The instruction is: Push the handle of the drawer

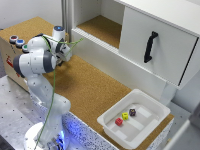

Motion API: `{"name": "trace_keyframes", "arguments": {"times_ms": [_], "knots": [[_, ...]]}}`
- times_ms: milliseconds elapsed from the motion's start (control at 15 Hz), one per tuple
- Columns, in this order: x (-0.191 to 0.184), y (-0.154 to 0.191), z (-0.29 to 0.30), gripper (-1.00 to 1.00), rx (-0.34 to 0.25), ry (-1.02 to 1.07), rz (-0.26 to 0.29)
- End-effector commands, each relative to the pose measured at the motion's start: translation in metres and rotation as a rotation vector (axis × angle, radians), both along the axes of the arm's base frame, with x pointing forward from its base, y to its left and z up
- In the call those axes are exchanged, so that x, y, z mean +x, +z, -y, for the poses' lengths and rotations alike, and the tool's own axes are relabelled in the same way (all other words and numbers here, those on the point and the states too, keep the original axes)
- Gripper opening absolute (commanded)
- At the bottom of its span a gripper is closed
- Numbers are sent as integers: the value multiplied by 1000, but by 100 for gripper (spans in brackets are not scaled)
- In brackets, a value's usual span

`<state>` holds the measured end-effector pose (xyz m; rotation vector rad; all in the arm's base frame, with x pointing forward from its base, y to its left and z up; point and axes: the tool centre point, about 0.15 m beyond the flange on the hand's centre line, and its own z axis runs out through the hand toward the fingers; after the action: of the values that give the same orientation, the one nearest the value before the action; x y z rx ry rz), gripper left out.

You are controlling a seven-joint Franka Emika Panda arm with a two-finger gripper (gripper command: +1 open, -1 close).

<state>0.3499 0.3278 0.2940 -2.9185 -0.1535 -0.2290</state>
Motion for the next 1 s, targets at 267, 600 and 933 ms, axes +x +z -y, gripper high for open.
{"name": "trace_keyframes", "arguments": {"times_ms": [267,600,933], "knots": [[-17,70,10,100,9,-72,149],[-12,86,17,100,-57,-48,174],[-3,105,73,100,-157,-139,194]]}}
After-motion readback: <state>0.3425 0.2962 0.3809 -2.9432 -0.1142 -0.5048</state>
